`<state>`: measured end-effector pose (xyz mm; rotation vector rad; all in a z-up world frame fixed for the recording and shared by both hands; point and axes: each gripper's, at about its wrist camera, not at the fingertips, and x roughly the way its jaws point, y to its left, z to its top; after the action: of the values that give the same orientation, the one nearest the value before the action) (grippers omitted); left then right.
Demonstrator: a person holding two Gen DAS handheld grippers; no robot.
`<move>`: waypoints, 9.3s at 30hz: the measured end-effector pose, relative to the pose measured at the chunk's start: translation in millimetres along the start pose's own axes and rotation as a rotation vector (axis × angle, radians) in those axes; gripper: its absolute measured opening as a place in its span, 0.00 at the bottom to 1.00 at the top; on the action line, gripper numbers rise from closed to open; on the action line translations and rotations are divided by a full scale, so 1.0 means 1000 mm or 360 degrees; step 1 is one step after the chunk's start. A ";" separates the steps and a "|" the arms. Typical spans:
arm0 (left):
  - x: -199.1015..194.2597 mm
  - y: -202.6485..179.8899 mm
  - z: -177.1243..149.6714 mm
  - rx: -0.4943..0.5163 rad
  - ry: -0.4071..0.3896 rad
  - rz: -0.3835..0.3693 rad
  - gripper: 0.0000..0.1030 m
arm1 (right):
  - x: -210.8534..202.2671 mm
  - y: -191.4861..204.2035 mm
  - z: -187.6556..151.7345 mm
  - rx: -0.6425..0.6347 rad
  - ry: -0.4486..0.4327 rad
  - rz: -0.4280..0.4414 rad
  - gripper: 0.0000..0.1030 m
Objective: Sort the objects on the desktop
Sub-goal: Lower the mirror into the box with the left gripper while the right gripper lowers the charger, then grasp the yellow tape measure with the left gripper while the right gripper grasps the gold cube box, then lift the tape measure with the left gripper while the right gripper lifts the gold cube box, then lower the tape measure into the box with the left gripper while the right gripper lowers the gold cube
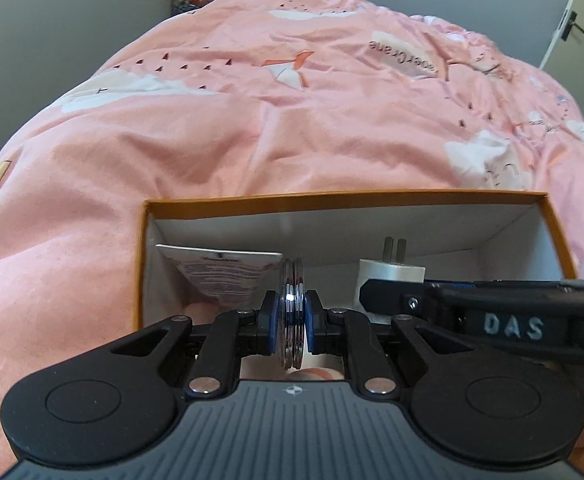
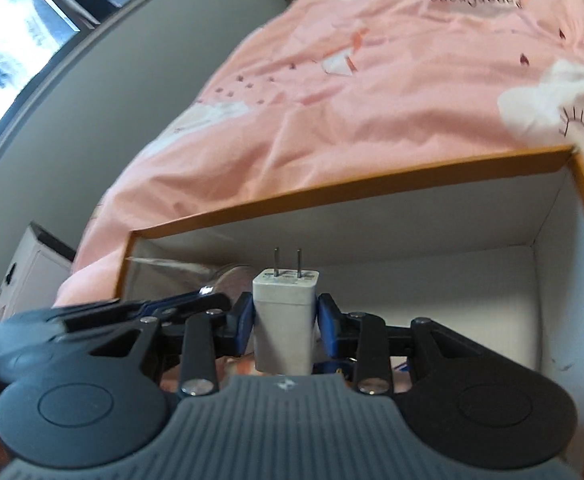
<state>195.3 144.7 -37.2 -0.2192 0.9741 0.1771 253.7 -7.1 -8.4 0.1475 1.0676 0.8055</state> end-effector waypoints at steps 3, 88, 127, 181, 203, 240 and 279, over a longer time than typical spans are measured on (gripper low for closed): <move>0.005 0.007 -0.001 -0.0050 0.0020 0.0000 0.14 | 0.015 -0.003 0.003 0.0060 0.0051 -0.0008 0.35; -0.053 -0.103 -0.163 0.0307 0.0335 -0.0334 0.37 | -0.158 -0.027 -0.190 -0.0523 -0.0047 -0.0766 0.55; -0.010 -0.075 -0.181 0.0014 0.0409 -0.0583 0.38 | -0.137 -0.053 -0.186 -0.0355 0.0072 -0.0576 0.64; -0.032 -0.089 -0.178 0.0070 0.0406 -0.0359 0.27 | -0.113 -0.071 -0.177 -0.0116 0.0169 -0.0326 0.61; -0.124 -0.062 -0.125 0.0016 0.0177 -0.0638 0.24 | -0.186 -0.011 -0.163 -0.0405 -0.0075 -0.0156 0.61; -0.035 -0.019 -0.011 -0.0122 -0.0024 -0.0395 0.24 | -0.070 -0.011 0.000 -0.0475 -0.0077 -0.0128 0.61; 0.041 -0.024 -0.004 -0.0158 0.0101 -0.0156 0.24 | -0.046 -0.023 0.000 -0.0302 -0.0054 -0.0176 0.62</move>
<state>220.4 122.5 -70.7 -0.3646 1.0165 0.1293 254.7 -53.8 13.3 -0.0581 0.9535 0.7967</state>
